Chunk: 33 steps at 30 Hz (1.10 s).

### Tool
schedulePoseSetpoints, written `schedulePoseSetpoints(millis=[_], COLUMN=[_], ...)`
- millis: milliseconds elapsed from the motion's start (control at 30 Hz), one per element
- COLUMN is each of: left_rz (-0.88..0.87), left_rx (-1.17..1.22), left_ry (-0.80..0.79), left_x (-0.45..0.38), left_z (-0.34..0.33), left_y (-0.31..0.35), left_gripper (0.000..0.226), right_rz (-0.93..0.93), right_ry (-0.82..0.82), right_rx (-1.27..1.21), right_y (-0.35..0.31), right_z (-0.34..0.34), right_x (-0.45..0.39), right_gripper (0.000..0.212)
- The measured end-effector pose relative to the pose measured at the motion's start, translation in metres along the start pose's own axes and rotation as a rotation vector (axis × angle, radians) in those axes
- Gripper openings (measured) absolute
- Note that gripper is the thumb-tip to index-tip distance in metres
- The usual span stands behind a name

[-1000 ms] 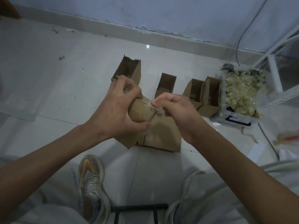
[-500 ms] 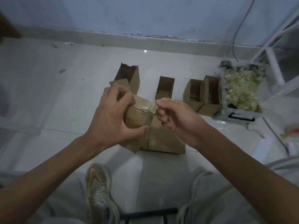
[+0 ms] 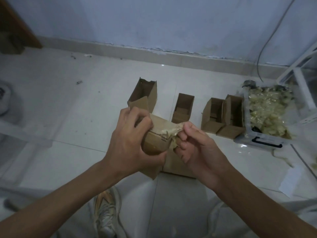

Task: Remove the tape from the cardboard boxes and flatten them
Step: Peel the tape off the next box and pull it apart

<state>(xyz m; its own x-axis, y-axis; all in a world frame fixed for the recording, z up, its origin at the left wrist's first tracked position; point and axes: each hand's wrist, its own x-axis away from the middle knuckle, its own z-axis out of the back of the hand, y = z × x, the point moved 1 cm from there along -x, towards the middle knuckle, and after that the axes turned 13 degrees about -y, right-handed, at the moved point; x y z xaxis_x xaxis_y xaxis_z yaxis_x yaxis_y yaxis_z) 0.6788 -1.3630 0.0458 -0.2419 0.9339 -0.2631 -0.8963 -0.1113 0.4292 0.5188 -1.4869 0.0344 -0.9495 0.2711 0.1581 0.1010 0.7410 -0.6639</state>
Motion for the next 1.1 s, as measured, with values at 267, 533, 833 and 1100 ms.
schedulePoseSetpoints(millis=[267,533,833,1100], left_rz=[-0.006,-0.085,-0.292,-0.16], left_rx=[0.008,0.0,-0.094,-0.018], left_ry=[0.009,-0.077,-0.005,-0.068], left_x=[-0.003,-0.002,0.004,0.002], left_z=[0.005,0.002,0.001,-0.004], left_y=[-0.014,-0.016,-0.014,-0.02], left_gripper=[0.068,0.072,0.064,0.071], right_rz=[0.055,0.364,0.143,0.117], right_ry=[0.028,-0.008,0.096,0.065], right_rx=[0.71,1.311,0.88,0.654], right_y=[-0.015,-0.014,-0.027,-0.026], right_z=[-0.001,-0.001,0.003,0.015], right_x=[-0.008,-0.005,-0.001,-0.007], right_gripper=[0.024,0.012,0.018,0.014])
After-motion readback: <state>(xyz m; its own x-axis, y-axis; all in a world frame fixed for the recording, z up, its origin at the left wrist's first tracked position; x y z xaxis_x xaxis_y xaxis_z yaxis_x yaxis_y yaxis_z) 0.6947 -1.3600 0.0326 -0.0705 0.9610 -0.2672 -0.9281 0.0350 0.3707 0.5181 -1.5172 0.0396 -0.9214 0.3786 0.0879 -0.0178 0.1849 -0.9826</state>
